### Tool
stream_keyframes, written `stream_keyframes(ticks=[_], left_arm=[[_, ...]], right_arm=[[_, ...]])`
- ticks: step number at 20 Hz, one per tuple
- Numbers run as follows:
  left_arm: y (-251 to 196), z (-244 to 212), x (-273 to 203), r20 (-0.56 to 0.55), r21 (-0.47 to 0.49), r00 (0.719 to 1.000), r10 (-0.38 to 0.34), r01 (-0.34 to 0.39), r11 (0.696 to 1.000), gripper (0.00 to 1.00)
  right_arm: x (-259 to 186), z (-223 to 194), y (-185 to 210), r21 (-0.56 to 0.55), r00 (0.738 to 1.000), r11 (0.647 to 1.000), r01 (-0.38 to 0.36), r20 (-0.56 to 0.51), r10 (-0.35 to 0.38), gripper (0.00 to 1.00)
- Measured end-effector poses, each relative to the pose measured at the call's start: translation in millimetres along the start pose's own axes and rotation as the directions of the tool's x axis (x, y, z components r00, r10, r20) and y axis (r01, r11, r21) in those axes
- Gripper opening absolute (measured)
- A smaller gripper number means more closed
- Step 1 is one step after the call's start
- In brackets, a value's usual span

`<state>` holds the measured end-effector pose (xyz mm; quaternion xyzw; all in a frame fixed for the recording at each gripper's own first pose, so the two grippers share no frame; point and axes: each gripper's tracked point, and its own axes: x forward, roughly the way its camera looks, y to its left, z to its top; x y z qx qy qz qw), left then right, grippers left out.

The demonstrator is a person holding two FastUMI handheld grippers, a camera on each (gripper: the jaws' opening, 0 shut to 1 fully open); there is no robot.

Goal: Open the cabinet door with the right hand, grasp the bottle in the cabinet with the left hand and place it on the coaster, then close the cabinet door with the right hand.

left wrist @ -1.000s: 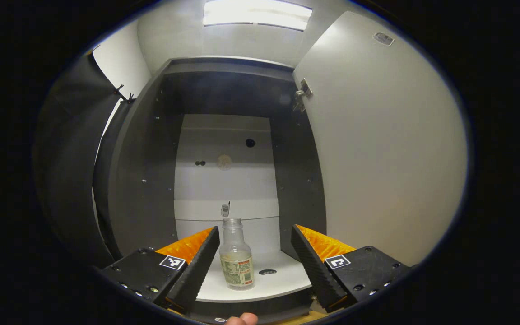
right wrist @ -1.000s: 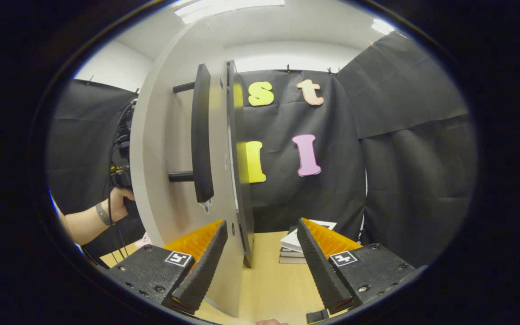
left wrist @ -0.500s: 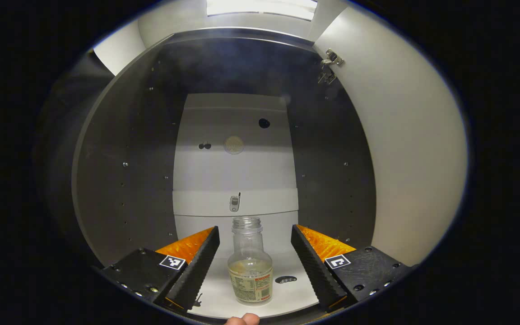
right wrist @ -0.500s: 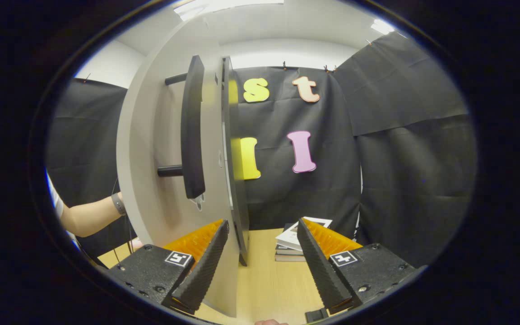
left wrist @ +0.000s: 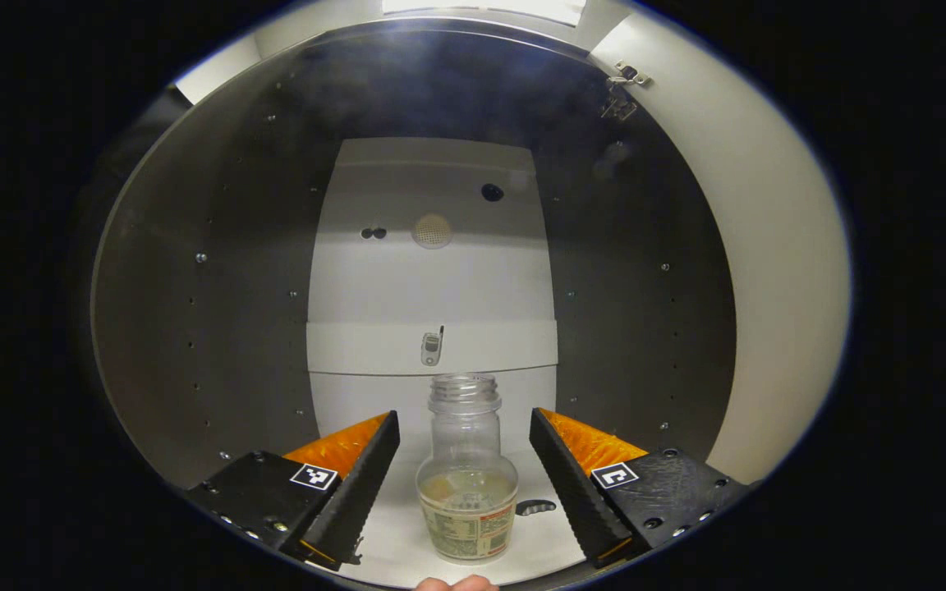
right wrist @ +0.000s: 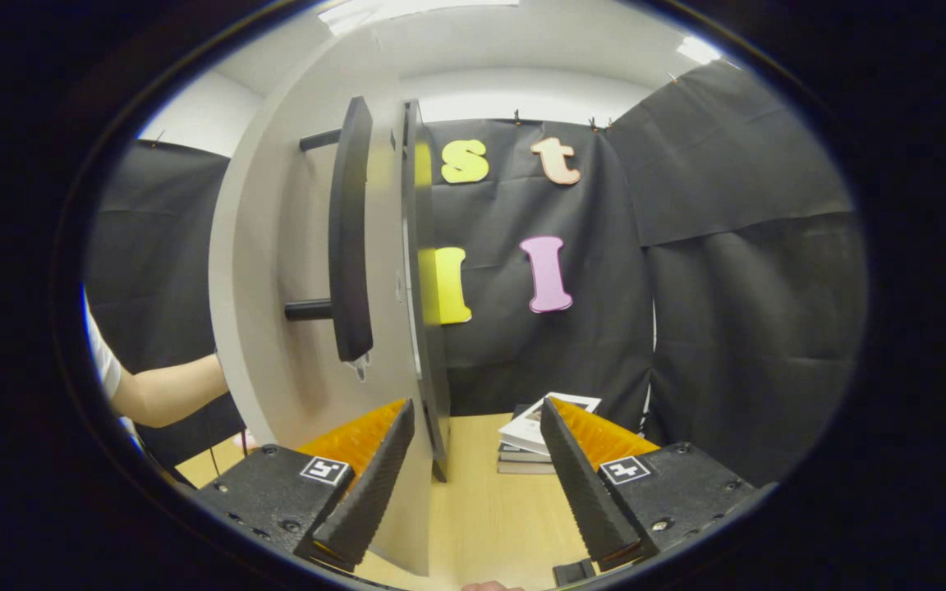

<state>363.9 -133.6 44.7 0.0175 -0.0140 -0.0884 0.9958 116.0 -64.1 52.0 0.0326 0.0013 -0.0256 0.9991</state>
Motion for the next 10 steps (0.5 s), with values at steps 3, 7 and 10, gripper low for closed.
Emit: stream_keyframes(ticks=[3, 7, 10], left_arm=[[-3, 5, 3, 0.014, 0.006, 1.000, -0.003, 0.003, 1.000, 0.71], [0, 6, 2, 0.009, 0.005, 1.000, 0.006, -0.006, 1.000, 0.46], [4, 13, -12, 0.014, 0.006, 1.000, 0.019, -0.019, 1.000, 0.41]], right_arm=[[1, -1, 0, 0.014, 1.000, 1.000, -0.001, 0.000, 0.001, 0.96], [1, 0, 0, 0.012, 1.000, 1.000, -0.003, 0.004, 0.003, 0.96], [0, 0, 1, 0.014, 1.000, 1.000, -0.011, 0.002, 0.011, 0.95]])
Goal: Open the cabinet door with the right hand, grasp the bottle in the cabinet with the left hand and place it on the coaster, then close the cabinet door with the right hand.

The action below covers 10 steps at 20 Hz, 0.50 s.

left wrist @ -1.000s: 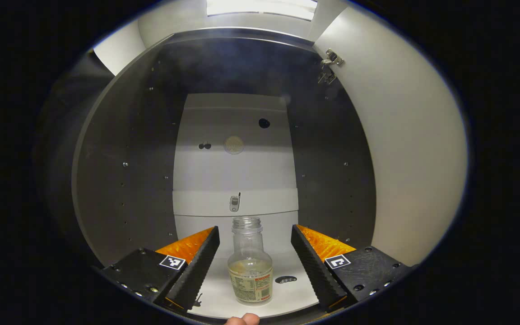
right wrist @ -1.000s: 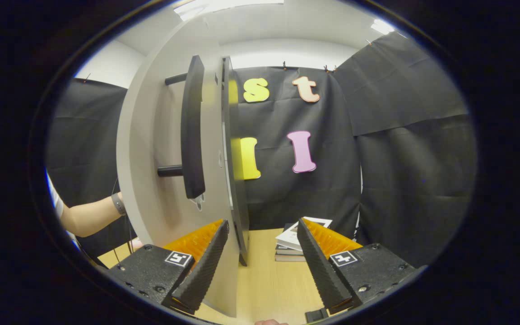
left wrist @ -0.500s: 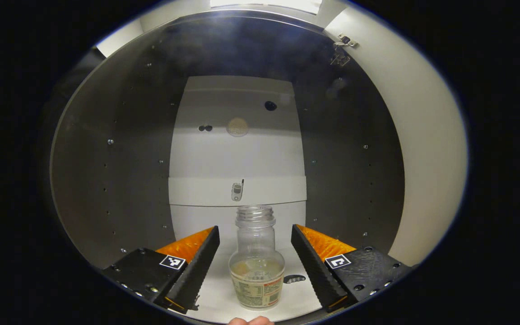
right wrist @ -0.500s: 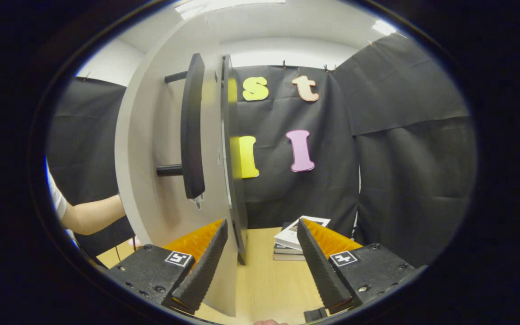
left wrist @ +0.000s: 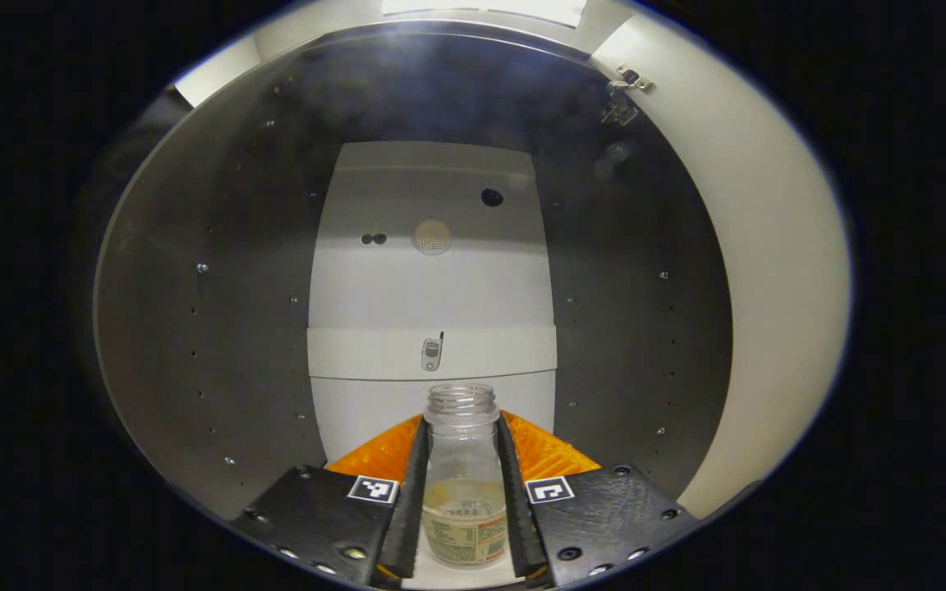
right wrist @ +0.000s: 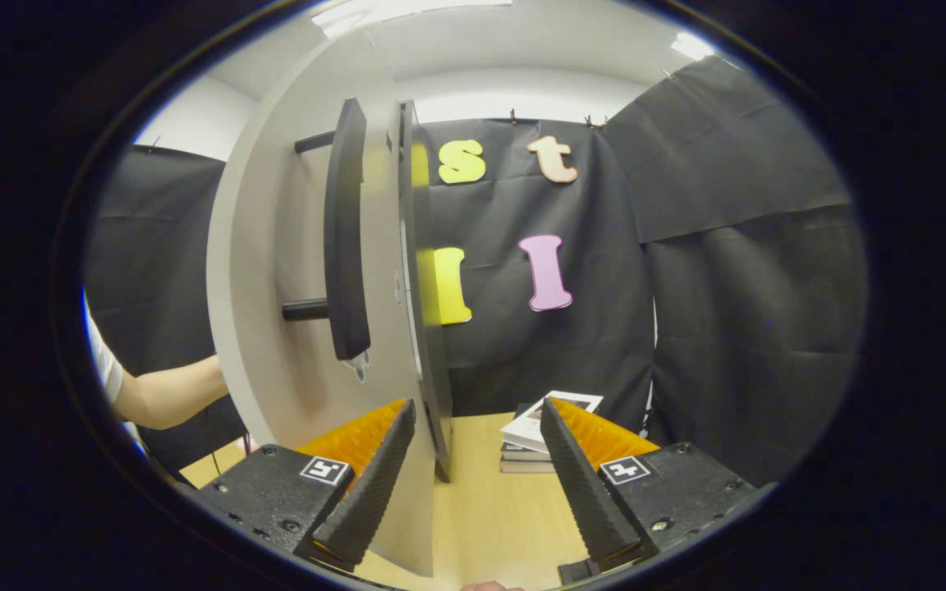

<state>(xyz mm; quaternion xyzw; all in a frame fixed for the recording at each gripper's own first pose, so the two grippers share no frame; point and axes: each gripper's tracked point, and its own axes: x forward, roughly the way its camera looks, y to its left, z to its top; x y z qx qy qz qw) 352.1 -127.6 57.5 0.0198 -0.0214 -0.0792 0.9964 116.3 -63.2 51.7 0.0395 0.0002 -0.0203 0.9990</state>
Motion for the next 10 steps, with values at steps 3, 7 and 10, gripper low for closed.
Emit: stream_keyframes(ticks=[3, 7, 10], left_arm=[[8, 9, -34, 0.022, -0.001, 1.000, -0.009, 0.009, 1.000, 0.40], [30, 9, -90, 0.053, 0.029, 0.998, 0.027, -0.028, 0.999, 0.39], [62, 6, -136, 0.105, 0.071, 0.987, 0.119, -0.127, 0.989, 0.39]], right_arm=[[1, 0, 0, -0.005, 1.000, 1.000, -0.007, 0.000, 0.007, 0.96], [3, 0, 1, -0.006, 1.000, 1.000, -0.020, -0.002, 0.020, 0.96], [2, 0, 1, -0.009, 1.000, 1.000, -0.020, -0.006, 0.020, 0.96]])
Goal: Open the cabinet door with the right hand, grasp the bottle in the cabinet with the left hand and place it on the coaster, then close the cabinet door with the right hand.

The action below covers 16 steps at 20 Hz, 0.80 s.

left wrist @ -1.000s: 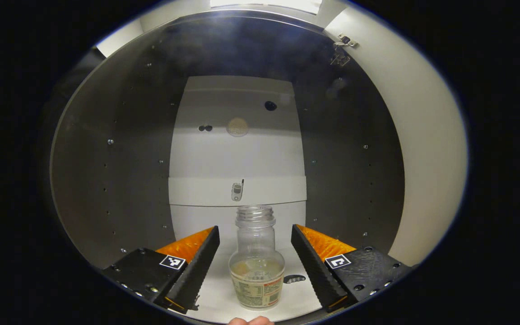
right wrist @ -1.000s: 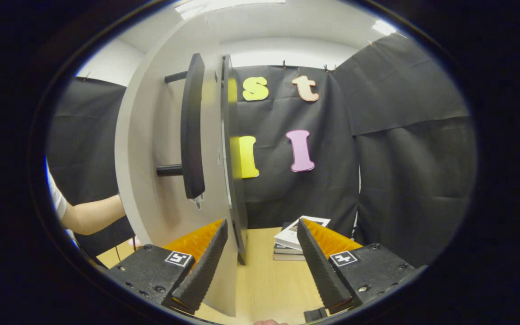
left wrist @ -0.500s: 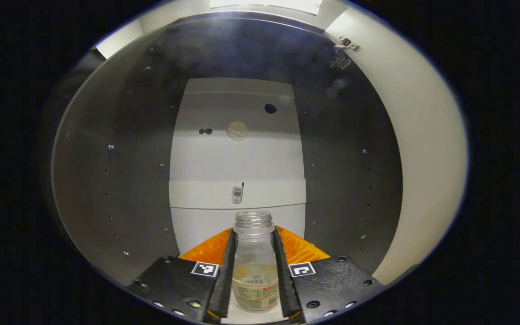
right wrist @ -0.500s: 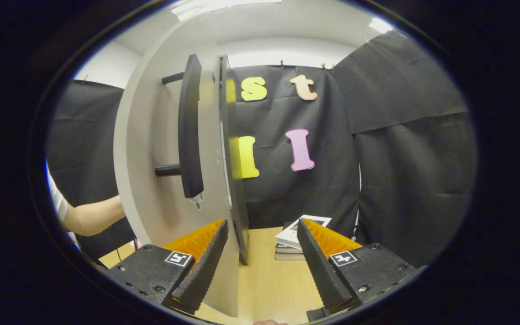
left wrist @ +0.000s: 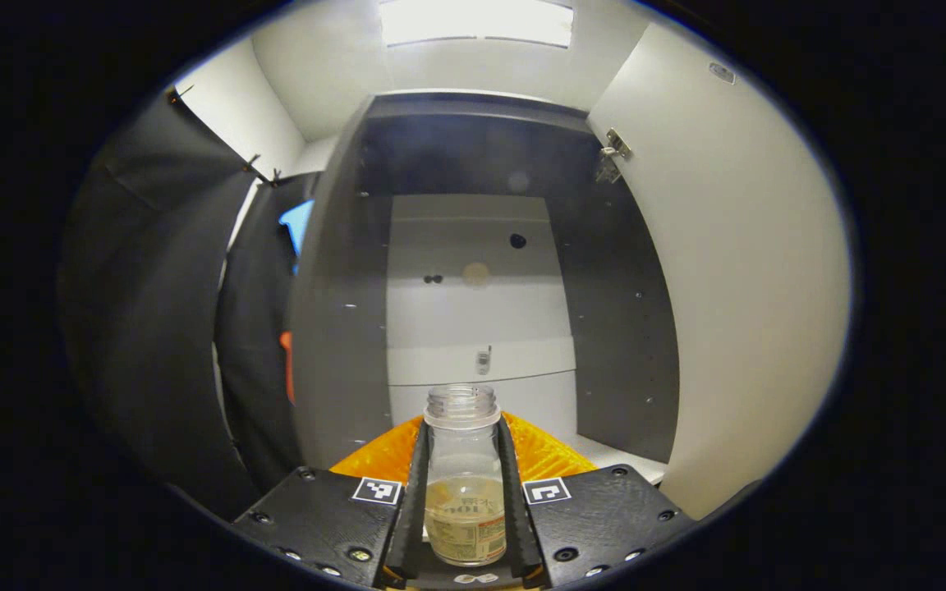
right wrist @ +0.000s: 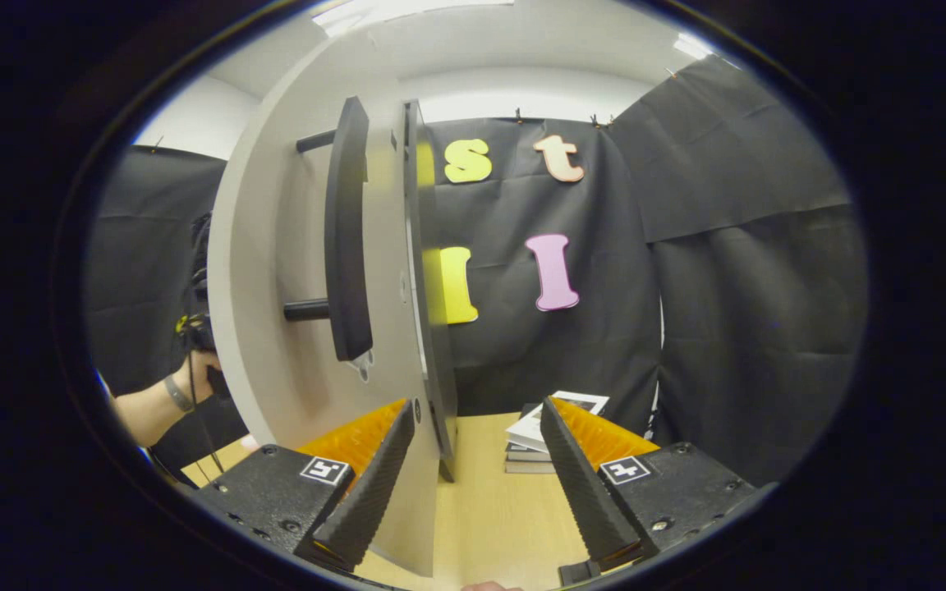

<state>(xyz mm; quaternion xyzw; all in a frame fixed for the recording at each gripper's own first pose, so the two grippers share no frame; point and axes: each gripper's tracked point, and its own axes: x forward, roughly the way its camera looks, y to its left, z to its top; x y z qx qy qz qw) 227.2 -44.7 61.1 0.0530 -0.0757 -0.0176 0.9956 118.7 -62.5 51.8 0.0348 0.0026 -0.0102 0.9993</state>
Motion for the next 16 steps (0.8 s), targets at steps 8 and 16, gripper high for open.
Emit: stream_keyframes(ticks=[8, 16], left_arm=[[79, -97, -125, -0.069, 0.079, 0.975, 0.211, -0.206, 0.975, 0.39], [116, -235, -210, -0.193, 0.051, 0.907, 0.374, -0.371, 0.927, 0.39]], right_arm=[[-3, 2, -1, -0.001, 1.000, 1.000, 0.029, -0.009, -0.029, 0.96], [-6, 6, -2, -0.024, 0.998, 0.998, 0.056, -0.021, -0.056, 0.96]])
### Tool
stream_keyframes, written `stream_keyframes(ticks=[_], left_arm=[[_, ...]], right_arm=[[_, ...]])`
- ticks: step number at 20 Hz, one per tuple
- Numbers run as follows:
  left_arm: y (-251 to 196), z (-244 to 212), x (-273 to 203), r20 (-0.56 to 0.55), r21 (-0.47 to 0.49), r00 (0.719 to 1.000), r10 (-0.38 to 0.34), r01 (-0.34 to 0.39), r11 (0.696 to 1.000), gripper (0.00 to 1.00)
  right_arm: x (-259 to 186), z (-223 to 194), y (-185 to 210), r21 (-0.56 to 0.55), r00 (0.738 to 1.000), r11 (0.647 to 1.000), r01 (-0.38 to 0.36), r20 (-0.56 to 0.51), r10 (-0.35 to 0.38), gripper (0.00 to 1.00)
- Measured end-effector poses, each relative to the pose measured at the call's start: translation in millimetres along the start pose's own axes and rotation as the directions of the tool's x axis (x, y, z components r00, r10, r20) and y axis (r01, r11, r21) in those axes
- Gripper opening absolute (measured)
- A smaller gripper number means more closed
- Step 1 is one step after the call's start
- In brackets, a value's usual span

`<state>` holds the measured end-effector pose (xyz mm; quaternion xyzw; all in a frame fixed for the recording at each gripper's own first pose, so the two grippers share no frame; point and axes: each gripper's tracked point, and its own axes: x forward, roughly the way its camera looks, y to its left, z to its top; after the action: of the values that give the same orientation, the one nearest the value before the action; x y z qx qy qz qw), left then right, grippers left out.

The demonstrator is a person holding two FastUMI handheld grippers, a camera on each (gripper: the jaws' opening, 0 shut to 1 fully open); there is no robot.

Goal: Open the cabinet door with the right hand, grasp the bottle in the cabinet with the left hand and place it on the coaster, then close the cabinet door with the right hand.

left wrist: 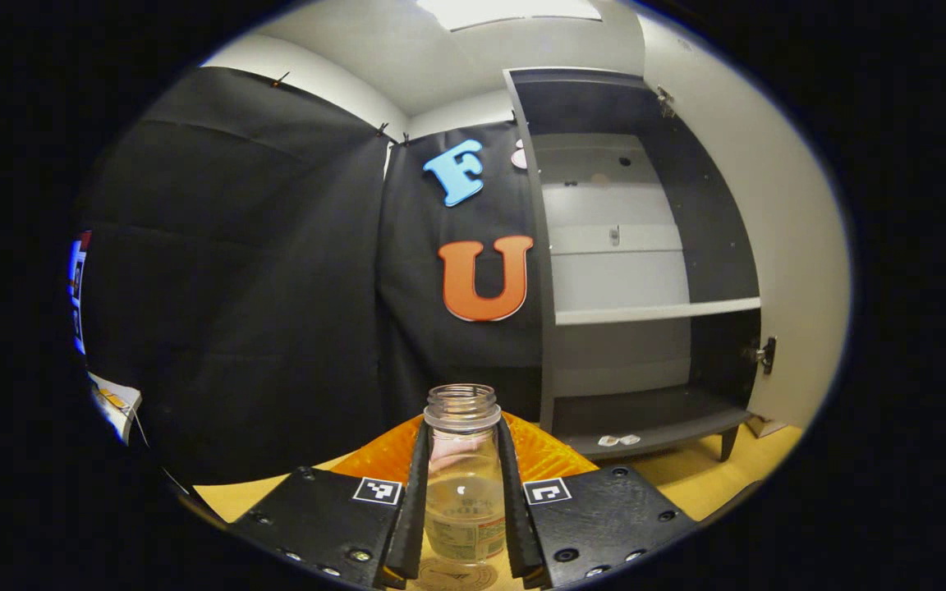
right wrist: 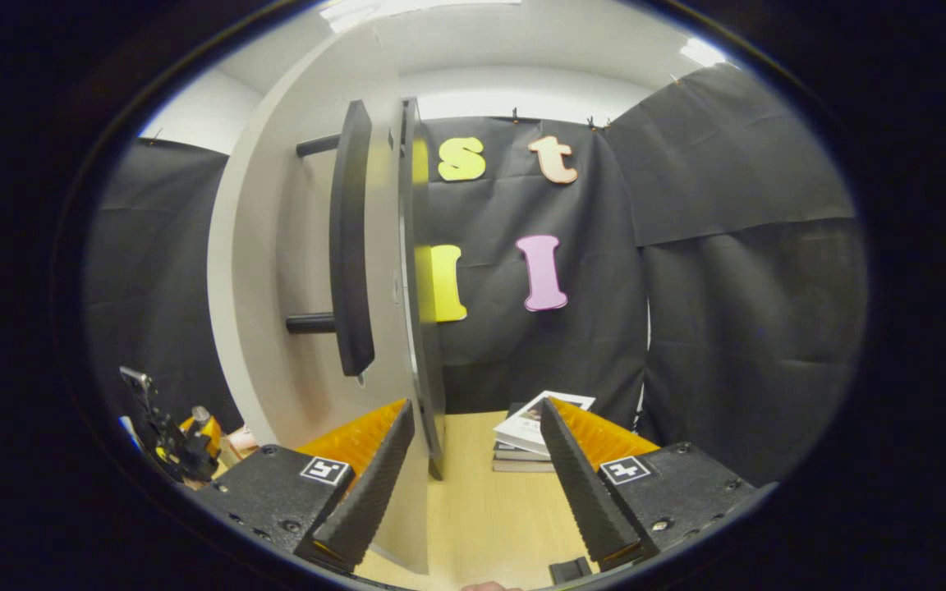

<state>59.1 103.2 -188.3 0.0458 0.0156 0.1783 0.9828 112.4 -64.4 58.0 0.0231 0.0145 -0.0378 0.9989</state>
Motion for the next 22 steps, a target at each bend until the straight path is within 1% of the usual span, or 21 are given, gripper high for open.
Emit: stream_keyframes(ticks=[3, 5, 7, 8, 9, 11, 12, 13, 14, 17, 19, 21, 22], left_arm=[[8, -31, -2, -0.033, -0.015, 0.999, 0.039, -0.039, 0.999, 0.39], [12, -45, -2, -0.025, 0.002, 0.998, 0.055, -0.055, 0.998, 0.39], [15, -51, -5, -0.008, 0.009, 0.998, 0.060, -0.060, 0.998, 0.39], [16, -55, -6, -0.015, 0.000, 0.998, 0.059, -0.059, 0.998, 0.39], [16, -50, -5, 0.010, 0.005, 0.998, 0.057, -0.057, 0.998, 0.39], [15, -52, -5, 0.004, 0.007, 0.999, 0.053, -0.053, 0.999, 0.39], [12, -51, -6, -0.003, -0.006, 0.999, 0.036, -0.036, 0.999, 0.40], [11, -50, -9, -0.005, -0.018, 1.000, 0.030, -0.030, 0.999, 0.49], [13, -49, -10, 0.000, -0.016, 1.000, 0.031, -0.031, 0.999, 0.40], [10, -52, -7, -0.003, -0.017, 1.000, 0.014, -0.014, 1.000, 0.40], [8, -57, -6, -0.019, -0.032, 1.000, -0.002, 0.001, 0.999, 0.45], [5, -60, -7, -0.038, -0.044, 0.999, 0.001, -0.003, 0.999, 0.51], [5, -62, -7, -0.047, -0.048, 0.999, 0.000, -0.003, 0.999, 0.56]], right_arm=[[1, 1, 0, -0.027, 1.000, 1.000, 0.004, -0.004, -0.004, 0.96], [0, 1, -1, -0.043, 1.000, 0.999, 0.014, -0.011, -0.015, 0.95], [0, 1, -1, -0.050, 1.000, 0.999, 0.022, -0.019, -0.023, 0.96], [-1, 1, -1, -0.052, 0.999, 0.998, 0.026, -0.023, -0.027, 0.95], [-1, 0, -2, -0.055, 0.999, 0.998, 0.028, -0.027, -0.030, 0.95], [-1, 2, -2, -0.064, 0.999, 0.997, 0.035, -0.030, -0.037, 0.96], [-2, 2, -2, -0.069, 0.999, 0.997, 0.039, -0.030, -0.041, 0.96], [-2, 2, -2, -0.074, 0.999, 0.996, 0.043, -0.028, -0.045, 0.96], [-2, 3, -3, -0.078, 0.998, 0.996, 0.047, -0.026, -0.049, 0.96], [-2, 2, -2, -0.072, 0.999, 0.996, 0.045, -0.025, -0.047, 0.96], [-1, 1, -2, -0.064, 0.999, 0.997, 0.039, -0.027, -0.041, 0.96], [-1, 1, -2, -0.061, 0.999, 0.998, 0.035, -0.027, -0.037, 0.96], [-2, 1, -2, -0.060, 0.999, 0.998, 0.035, -0.025, -0.036, 0.96]])
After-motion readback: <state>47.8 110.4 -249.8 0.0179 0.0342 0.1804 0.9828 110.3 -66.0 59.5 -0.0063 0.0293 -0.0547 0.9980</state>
